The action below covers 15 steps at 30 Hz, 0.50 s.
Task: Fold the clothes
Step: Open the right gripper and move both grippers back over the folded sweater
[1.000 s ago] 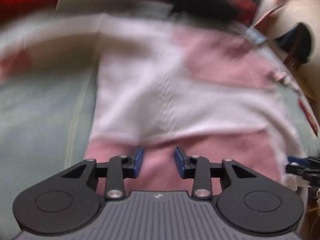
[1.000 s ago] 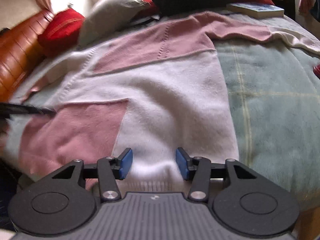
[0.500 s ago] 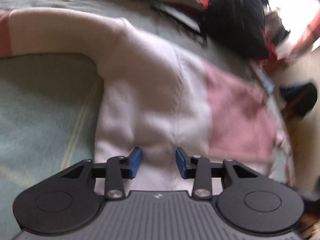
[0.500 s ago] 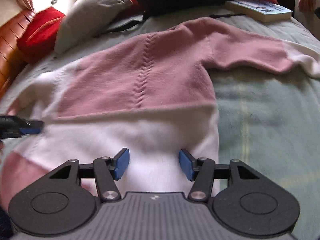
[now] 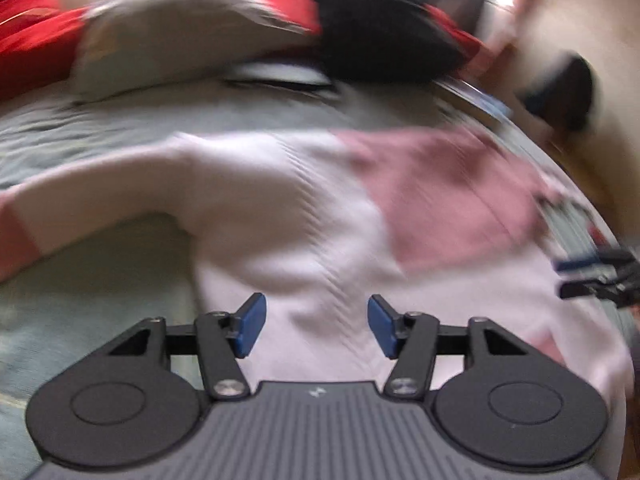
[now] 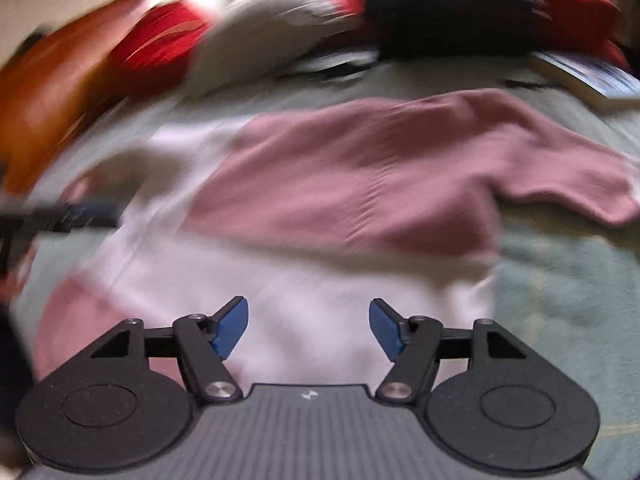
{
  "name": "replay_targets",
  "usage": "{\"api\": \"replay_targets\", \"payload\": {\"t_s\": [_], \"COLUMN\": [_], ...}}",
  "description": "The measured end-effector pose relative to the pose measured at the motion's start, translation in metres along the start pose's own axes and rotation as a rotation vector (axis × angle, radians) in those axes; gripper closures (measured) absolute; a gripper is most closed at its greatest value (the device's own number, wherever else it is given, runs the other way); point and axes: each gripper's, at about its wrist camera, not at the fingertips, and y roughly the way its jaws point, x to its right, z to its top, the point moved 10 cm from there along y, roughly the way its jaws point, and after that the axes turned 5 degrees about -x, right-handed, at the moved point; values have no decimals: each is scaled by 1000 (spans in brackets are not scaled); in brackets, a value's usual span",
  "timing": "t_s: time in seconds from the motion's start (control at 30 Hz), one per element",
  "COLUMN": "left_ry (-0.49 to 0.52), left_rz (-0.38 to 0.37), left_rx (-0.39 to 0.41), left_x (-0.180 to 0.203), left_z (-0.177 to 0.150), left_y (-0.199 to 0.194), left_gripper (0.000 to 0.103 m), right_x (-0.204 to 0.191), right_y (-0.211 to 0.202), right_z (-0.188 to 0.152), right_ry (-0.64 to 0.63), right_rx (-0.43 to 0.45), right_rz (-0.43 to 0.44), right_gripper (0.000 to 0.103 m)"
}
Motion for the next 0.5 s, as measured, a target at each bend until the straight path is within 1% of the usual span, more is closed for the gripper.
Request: {"api": "replay_targets", "payload": {"t_s": [0.03, 0.07, 0.1, 0.13, 0.17, 0.2, 0.23, 0.27, 0.3, 0.37, 0.4, 0.47, 0.5], "left_ry": [17, 23, 29, 34, 36, 48, 69, 83, 92, 88, 70, -12, -54], "left_rz": [13, 35, 40, 39, 28, 33, 62, 94, 109, 81, 47, -7, -6], "left_rx": [-44, -69, -58, -53, -56, -57, -63, -77, -75, -19, 19, 57, 66], "left_x": [-1, -5, -9, -12, -13, -13, -13, -14, -14, -12, -8, -7, -12], "left_z": [-14, -27, -39, -50, -57, -64, -66, -66, -63, -46, -34, -14, -5], "left_y": [3, 3, -1, -7, -14, -22, -29, -34, -40, -49, -50, -44, -38], "left_gripper": [44, 45, 45, 45, 45, 45, 41, 41, 43, 42, 40, 40, 40], "right_x": [-9, -19, -23, -22, -21, -20, -19, -18, -18, -25, -31, -43, -49], "right_y": [-1, -3, -6, -12, -18, -23, -29, -36, -41, -48, -51, -53, -53], "right_z": [-10, -20, -31, -43, -54, -63, -71, -77, -80, -77, -73, -63, -58], "right_ry": [-48, -95, -133, -156, -172, -175, -177, -176, -172, -165, -166, -160, -156], "right_rx": [-15, -30, -28, -5, 3, -10, -25, -39, -44, -29, -9, 28, 42], "right_rz": [-1, -1, -3, -7, -9, -9, -10, -17, -28, -27, -16, 0, 6], "right_gripper": [30, 28, 27, 25, 20, 17, 16, 16, 16, 16, 16, 16, 16]}}
